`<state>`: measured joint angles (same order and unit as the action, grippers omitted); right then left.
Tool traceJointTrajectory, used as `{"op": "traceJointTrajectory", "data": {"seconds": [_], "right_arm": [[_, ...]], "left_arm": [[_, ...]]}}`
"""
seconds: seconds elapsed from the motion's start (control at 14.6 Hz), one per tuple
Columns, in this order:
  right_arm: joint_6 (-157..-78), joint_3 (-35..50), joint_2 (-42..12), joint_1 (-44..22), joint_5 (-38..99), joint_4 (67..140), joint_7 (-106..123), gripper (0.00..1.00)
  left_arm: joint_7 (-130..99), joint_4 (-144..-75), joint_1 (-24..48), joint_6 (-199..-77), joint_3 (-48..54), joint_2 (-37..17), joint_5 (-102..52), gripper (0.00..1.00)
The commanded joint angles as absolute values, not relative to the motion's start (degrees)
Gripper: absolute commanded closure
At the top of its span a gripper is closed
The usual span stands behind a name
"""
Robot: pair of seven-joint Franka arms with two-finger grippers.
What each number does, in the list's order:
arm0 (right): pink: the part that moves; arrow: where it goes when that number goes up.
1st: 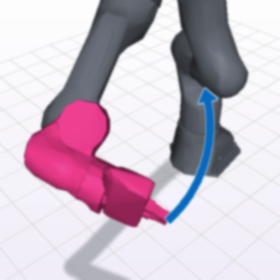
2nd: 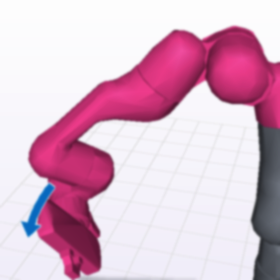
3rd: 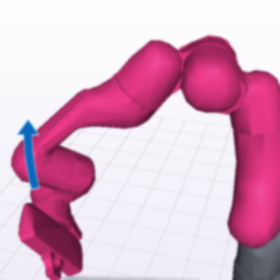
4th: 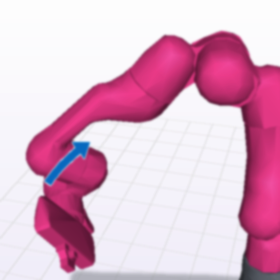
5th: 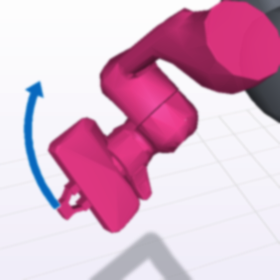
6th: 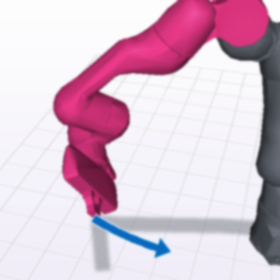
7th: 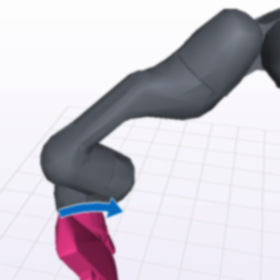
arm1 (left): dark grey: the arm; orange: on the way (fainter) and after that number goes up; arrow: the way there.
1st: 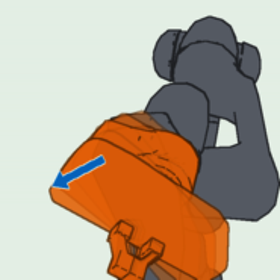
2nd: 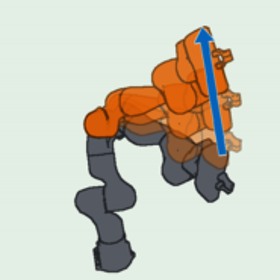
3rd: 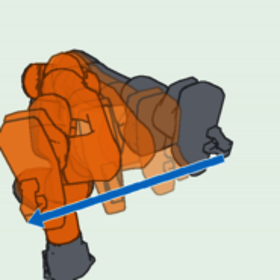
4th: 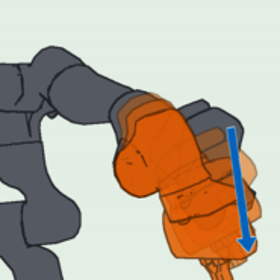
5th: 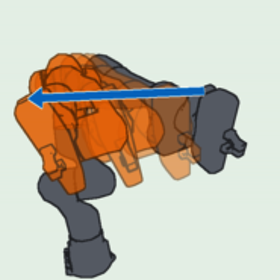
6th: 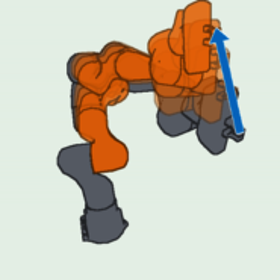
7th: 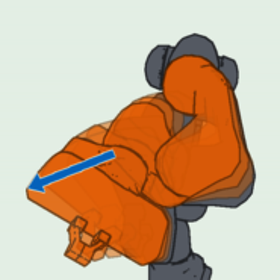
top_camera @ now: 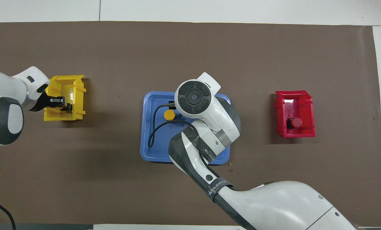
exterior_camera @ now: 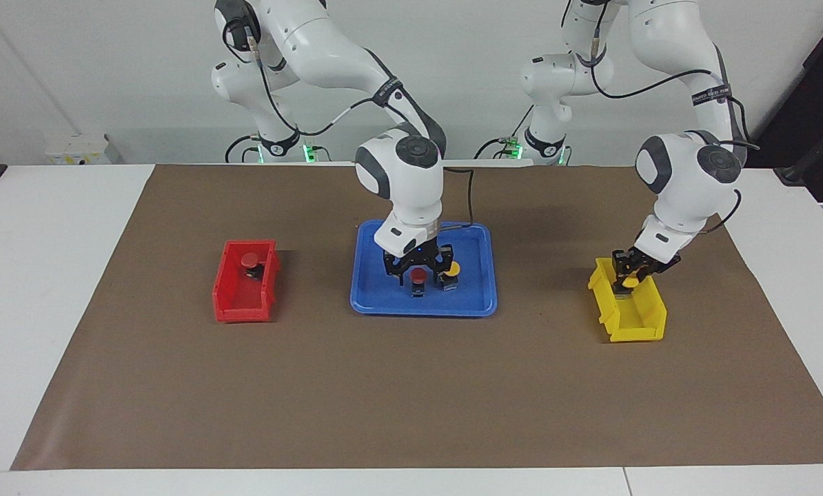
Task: Sort red and yellow buttons by color
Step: 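Reach the right gripper back into the tray and grasp the second red button, then carry the red button to the red bin while the left gripper reaches yellow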
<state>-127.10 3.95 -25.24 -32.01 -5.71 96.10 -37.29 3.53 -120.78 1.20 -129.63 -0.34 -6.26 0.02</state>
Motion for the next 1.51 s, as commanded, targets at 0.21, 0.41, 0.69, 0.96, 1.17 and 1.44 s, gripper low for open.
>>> {"op": "traceJointTrajectory", "data": {"seconds": [0.21, 0.41, 0.69, 0.96, 1.17, 1.44], "right_arm": [[-129.11, 4.13, -22.5, -31.9, -6.33, 100.72, -37.53, 0.33], [-129.29, 4.13, -22.5, -31.99, -5.72, 100.72, -37.62, 0.5], [-125.79, 4.04, -22.5, -31.12, -5.71, 97.75, -36.92, 0.75], [-115.35, 3.43, -13.66, -19.03, -5.8, 96.85, -19.58, 0.75], [-108.65, 3.52, -9.41, -8.03, -5.63, 98.44, -6.02, 0.75], [-115.9, 3.6, -7.3, -0.89, -5.54, 106.23, 3.4, 0.74]], "left_arm": [[4.4, -119.99, 0.97, -130.17, -0.35, -5.27, 0.0, 0.29], [4.48, -111.4, 1.49, -122.29, -0.44, -6.24, 0.17, 0.05], [-0.66, -98.09, 5.95, -108.03, 0.09, -6.94, 0.0, 0.0], [-27.28, -103.0, 23.95, -113.72, 0.09, -6.24, 0.26, 0.0], [-39.08, -105.37, 33.81, -117.32, -0.09, -7.99, 0.44, 0.0], [-47.29, -108.09, 39.99, -123.9, 0.09, -12.13, 3.78, 0.0]]}}
